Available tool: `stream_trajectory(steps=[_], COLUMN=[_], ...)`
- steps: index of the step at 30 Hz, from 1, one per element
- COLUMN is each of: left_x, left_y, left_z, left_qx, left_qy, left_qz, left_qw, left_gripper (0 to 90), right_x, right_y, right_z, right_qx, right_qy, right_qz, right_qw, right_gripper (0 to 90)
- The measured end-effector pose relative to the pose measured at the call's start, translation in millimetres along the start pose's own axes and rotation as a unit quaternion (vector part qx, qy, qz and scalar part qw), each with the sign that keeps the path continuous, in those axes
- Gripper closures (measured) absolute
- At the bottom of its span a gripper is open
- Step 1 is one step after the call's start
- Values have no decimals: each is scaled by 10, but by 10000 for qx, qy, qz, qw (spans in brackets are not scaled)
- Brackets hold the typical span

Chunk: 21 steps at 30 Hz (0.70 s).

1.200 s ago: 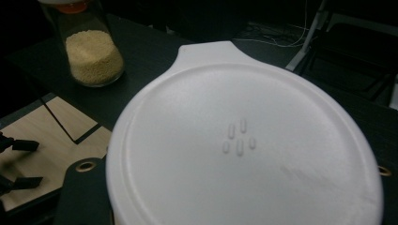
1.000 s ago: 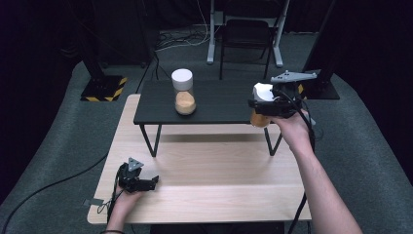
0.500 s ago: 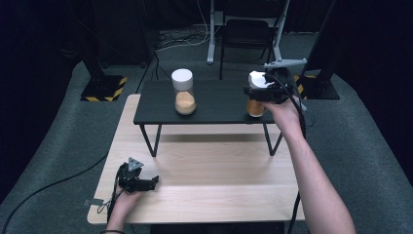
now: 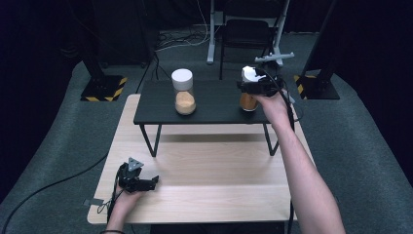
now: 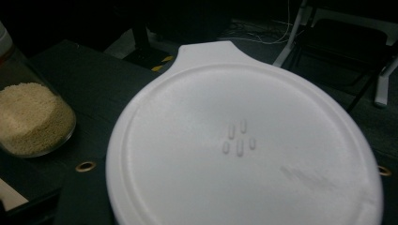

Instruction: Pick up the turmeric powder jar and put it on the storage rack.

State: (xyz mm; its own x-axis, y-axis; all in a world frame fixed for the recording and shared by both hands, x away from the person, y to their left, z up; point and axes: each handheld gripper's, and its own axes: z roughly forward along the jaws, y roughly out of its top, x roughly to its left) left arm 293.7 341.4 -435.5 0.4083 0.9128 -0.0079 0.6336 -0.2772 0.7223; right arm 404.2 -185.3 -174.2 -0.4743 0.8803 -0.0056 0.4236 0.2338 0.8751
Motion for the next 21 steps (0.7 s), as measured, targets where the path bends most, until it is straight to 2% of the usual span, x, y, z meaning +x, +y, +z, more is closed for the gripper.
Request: stream_trajectory(steps=[11,21], left_x=[0,2], left_y=[0,1], left_z=[0,0], left_qx=[1,1], left_qy=[1,-2], left_qz=[1,9], left_qw=[10000,10000], left_gripper=[11,10], right_x=[30,15], right_y=[40,65], right_z=[164,188], right_qx=[140,176], right_qy=[43,77], right_qz=[-16,-14], right_qw=[9999,9998], right_gripper=[297,294])
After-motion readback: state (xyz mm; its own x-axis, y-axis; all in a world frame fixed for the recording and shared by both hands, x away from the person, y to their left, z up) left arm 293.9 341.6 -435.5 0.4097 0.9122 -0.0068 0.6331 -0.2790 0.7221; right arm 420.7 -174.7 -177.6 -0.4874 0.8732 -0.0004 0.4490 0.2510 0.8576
